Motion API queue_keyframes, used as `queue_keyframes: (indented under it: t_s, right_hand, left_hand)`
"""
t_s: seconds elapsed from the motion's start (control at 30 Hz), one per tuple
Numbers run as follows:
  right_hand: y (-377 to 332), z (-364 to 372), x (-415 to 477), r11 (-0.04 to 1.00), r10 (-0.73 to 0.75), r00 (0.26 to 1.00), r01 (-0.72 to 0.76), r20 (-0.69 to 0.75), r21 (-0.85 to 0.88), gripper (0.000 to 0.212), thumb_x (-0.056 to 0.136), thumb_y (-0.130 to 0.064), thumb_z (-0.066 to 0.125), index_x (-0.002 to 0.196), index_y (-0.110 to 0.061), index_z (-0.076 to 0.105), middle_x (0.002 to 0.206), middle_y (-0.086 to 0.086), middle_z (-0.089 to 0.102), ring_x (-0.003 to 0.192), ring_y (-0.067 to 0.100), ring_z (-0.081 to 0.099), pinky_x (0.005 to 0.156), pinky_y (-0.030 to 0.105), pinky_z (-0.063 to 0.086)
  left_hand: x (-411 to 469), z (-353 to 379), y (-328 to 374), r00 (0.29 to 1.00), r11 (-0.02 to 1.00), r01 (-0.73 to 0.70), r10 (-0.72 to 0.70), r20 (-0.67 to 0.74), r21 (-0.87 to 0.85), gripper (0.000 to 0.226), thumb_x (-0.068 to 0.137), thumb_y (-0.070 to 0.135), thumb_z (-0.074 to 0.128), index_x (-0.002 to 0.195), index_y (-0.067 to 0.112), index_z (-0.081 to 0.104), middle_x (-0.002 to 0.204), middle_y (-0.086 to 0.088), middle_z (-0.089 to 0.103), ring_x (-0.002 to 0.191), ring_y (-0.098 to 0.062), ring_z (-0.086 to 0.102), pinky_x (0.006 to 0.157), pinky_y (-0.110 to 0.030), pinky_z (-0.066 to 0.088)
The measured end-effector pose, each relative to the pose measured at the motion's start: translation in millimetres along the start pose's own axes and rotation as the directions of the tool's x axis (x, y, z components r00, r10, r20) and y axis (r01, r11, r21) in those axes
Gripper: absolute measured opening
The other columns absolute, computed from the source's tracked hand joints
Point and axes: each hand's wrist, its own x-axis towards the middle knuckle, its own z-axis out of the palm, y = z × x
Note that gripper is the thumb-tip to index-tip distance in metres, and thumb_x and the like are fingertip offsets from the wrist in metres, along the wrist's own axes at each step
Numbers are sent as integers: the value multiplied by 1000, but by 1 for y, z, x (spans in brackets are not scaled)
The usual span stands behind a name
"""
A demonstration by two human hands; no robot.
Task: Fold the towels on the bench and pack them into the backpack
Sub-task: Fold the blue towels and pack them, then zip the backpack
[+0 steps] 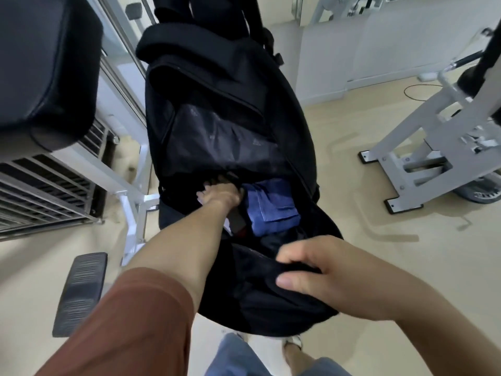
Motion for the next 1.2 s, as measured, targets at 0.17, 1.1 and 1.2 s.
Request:
queue_keyframes:
  t_s: [0.17, 1.1, 1.2]
  right_hand:
    - [-18, 3, 0, 1000, -10, 994, 11, -108, 9, 19, 90, -26, 62, 71, -22, 59, 67, -8, 57, 62, 2, 52, 58, 15, 38]
    - [-52, 20, 4, 954, -35, 990, -7, -136, -301, 19, 90, -31, 57, 80, -18, 48, 64, -2, 50, 65, 15, 46, 58, 29, 38]
    - [-51, 22, 6, 953, -22, 995, -10, -101, -304, 21, 89, -34, 56, 84, -18, 44, 70, 1, 52, 67, 16, 47, 64, 34, 42]
  left_hand:
    - [11, -2, -24, 993, 994, -106, 106, 59, 6, 51, 90, 42, 55, 134, 16, 53, 138, -5, 53, 127, -29, 49, 103, -39, 37]
    - [-28, 23, 44, 683, 650, -729, 675, 279, 215, 48, 84, 11, 63, 131, 12, 51, 138, -17, 45, 122, -35, 47, 98, -36, 39]
    - [-23, 17, 51, 765, 782, -619, 580, 282, 72, 41, 87, 7, 58, 127, 3, 54, 138, -19, 49, 123, -36, 47, 92, -36, 39]
